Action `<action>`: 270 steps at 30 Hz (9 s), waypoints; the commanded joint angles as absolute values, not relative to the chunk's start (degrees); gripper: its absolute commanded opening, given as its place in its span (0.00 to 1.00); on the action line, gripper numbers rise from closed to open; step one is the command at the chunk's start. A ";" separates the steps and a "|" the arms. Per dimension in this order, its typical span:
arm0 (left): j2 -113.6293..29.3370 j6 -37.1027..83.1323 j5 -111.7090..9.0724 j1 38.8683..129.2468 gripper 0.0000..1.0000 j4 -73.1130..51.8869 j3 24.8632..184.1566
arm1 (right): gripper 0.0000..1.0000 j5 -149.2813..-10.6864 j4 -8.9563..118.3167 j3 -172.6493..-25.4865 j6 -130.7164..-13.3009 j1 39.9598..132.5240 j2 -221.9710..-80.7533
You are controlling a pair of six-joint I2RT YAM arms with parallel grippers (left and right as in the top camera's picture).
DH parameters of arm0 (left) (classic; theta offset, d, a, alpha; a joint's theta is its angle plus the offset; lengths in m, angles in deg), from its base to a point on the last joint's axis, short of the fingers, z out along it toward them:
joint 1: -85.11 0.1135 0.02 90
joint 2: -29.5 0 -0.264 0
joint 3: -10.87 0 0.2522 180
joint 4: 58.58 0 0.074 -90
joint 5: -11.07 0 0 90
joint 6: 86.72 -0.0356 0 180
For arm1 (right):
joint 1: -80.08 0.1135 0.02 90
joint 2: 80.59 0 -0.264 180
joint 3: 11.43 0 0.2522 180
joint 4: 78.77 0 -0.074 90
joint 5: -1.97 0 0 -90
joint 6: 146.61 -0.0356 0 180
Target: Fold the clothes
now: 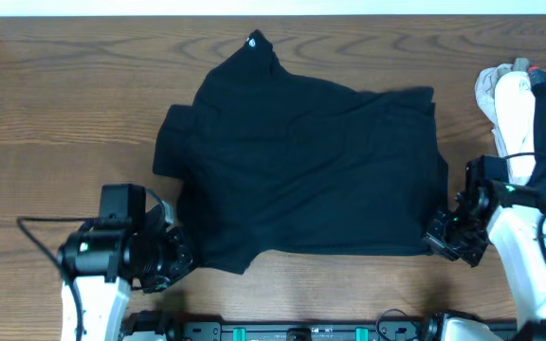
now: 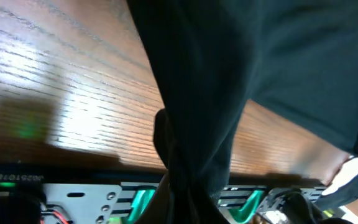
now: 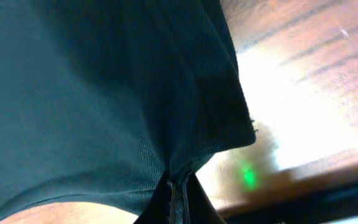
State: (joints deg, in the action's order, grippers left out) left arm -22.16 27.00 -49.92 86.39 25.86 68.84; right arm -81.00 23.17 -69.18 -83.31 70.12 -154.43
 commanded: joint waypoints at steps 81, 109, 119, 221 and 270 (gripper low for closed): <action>-59.84 17.06 -56.98 92.42 0.83 -1.79 86.35 | 0.71 -60.19 56.88 -71.32 -77.17 55.61 -167.59; -68.89 3.75 -64.72 86.58 0.22 -14.69 78.50 | 0.68 -66.84 47.41 -71.30 -73.25 55.65 -167.59; -64.93 5.72 -68.15 87.65 0.06 -14.12 78.65 | 0.49 -65.77 51.28 -71.25 -64.62 55.92 -167.63; -59.10 -9.21 -56.48 72.29 0.12 -6.73 81.87 | 0.39 -32.37 53.40 -76.92 -48.84 62.36 -173.06; -72.73 -19.44 -73.09 64.24 0.06 -29.99 88.73 | 0.36 -29.53 52.70 -78.82 -50.37 62.36 -173.06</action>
